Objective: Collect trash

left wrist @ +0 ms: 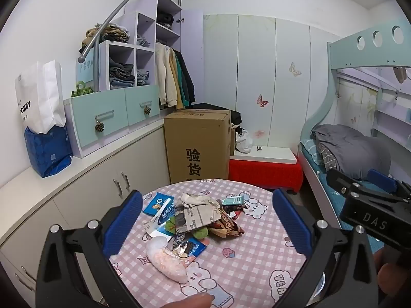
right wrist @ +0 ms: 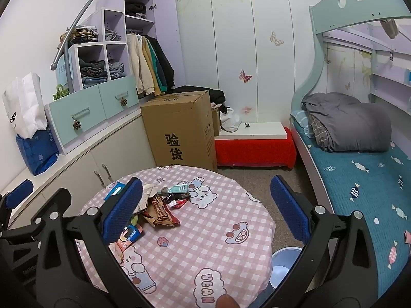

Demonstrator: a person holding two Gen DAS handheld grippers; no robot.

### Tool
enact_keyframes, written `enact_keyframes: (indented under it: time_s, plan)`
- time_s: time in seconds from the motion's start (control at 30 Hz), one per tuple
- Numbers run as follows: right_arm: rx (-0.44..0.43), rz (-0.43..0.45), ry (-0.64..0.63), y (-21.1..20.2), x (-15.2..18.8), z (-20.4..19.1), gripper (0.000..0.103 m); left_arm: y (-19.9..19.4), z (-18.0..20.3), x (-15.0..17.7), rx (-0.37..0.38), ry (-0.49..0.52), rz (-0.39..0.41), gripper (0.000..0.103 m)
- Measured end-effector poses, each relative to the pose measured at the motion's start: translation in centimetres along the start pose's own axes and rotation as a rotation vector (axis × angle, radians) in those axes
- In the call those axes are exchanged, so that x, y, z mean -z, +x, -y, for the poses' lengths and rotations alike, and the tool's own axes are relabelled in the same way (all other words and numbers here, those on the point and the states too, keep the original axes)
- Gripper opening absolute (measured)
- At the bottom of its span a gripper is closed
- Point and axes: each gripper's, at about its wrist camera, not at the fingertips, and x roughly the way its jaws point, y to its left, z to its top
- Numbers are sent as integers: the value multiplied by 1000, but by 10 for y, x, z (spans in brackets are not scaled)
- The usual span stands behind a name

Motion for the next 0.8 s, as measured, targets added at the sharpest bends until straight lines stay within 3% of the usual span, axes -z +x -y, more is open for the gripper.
enact_keyframes:
  time_s: [0.8]
  plan:
    - [2,-10,-6,8,6,-4,97,14,-15,9,-2,-24,-24,99]
